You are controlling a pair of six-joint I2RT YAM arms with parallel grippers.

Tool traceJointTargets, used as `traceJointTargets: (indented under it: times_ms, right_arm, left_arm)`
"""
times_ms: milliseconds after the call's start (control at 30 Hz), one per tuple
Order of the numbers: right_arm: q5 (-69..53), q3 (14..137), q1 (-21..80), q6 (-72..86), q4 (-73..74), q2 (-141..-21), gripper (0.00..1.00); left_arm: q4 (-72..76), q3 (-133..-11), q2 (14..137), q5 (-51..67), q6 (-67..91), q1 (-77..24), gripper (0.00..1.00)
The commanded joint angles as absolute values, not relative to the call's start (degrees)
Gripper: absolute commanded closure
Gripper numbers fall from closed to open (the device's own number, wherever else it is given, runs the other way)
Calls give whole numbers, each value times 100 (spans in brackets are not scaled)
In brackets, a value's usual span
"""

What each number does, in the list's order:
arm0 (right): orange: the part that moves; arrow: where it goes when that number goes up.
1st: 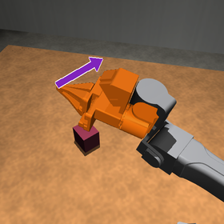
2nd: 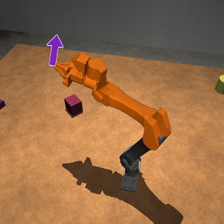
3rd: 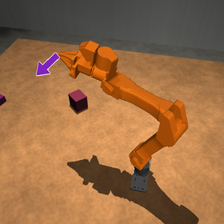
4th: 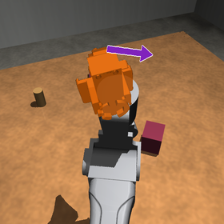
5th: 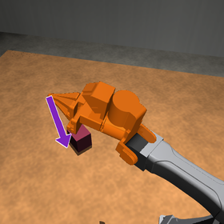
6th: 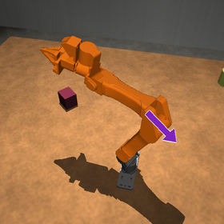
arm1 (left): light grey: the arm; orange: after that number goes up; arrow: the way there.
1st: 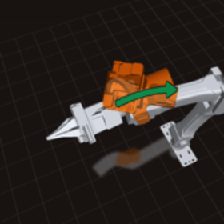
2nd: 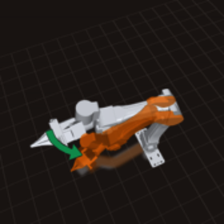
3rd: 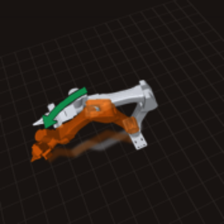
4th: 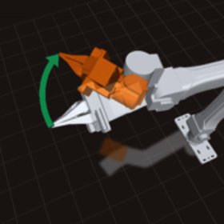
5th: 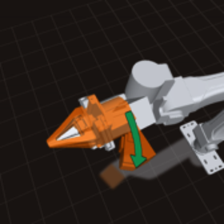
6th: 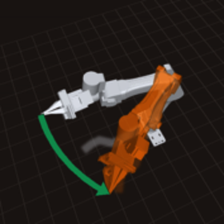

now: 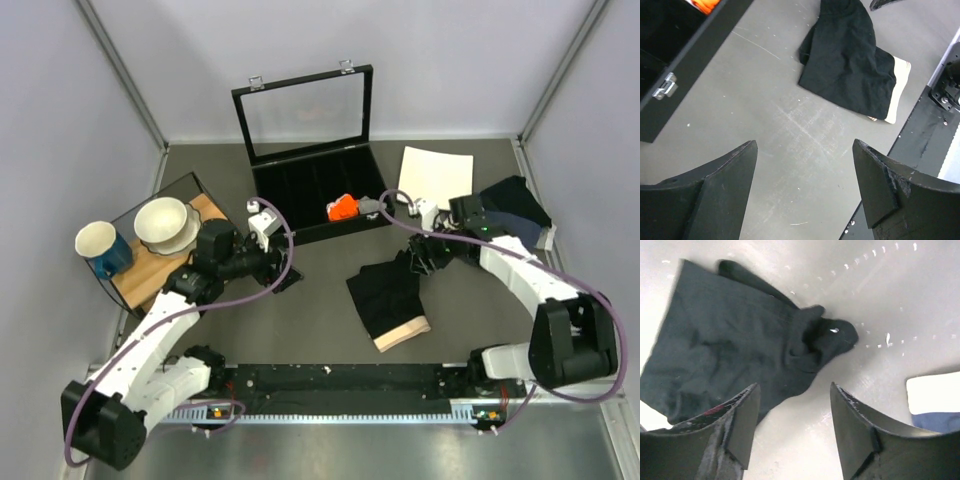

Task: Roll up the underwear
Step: Roll the underwear to the center of the board, then flatten out the underwear at the center of the board.

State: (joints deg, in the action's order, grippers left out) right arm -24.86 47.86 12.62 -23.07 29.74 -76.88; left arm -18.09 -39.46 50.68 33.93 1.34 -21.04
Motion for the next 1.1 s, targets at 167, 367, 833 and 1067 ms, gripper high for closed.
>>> traceJointTargets:
  times_ms: [167,367,833,1067]
  right_arm:
    - [-5290,4300,1923,-6419,4667,-5556,15]
    - [-4469,4122,3935,-6671,4676,-6388,32]
    - [-2558,4078,5423,-6302,3823,-8358,50]
    - [-2487,4113,5449,-6161,3806,-8420,77]
  left_arm:
    - [-1828,-4201,5282,3315,44,-2083,19]
    - [-2039,-4219,5142,2260,44,-2074,18]
    - [-2083,-4236,5212,2311,44,-2074,18]
    - [-2074,-4236,5186,2373,44,-2074,18]
